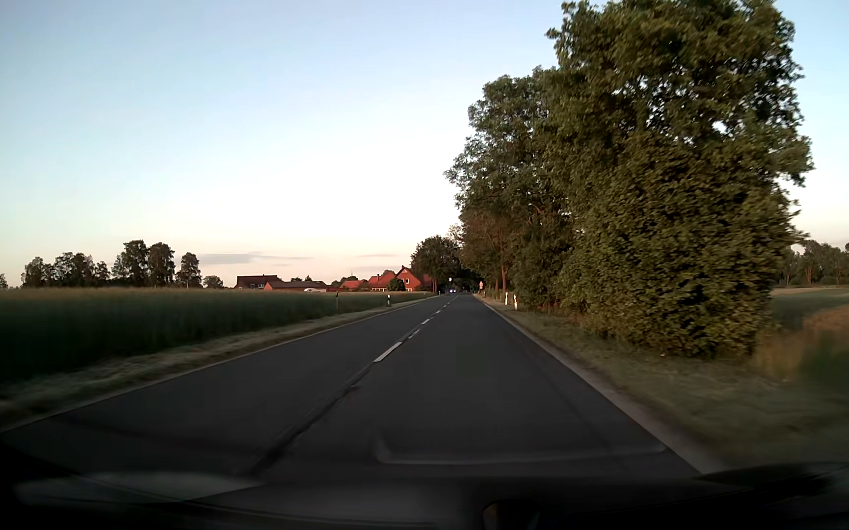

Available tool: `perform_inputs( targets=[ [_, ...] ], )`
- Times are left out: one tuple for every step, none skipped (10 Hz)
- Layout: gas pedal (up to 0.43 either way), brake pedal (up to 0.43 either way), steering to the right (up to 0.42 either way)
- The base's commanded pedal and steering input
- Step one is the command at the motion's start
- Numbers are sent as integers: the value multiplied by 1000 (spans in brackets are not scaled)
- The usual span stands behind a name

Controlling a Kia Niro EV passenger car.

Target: Follow the waypoints while adhering to traffic rules and regulations

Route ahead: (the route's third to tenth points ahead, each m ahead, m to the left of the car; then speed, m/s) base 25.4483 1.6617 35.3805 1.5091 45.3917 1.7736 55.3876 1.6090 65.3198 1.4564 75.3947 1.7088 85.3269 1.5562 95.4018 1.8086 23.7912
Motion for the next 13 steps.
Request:
perform_inputs(
  targets=[
    [287, 6, 3],
    [287, 6, 3],
    [268, 6, 3],
    [209, 6, 3],
    [130, 6, 3],
    [98, 6, 3],
    [98, 6, 3],
    [98, 6, 3],
    [98, 6, 3],
    [98, 6, 3],
    [98, 6, 3],
    [98, 6, 3],
    [98, 6, 3]
  ],
)
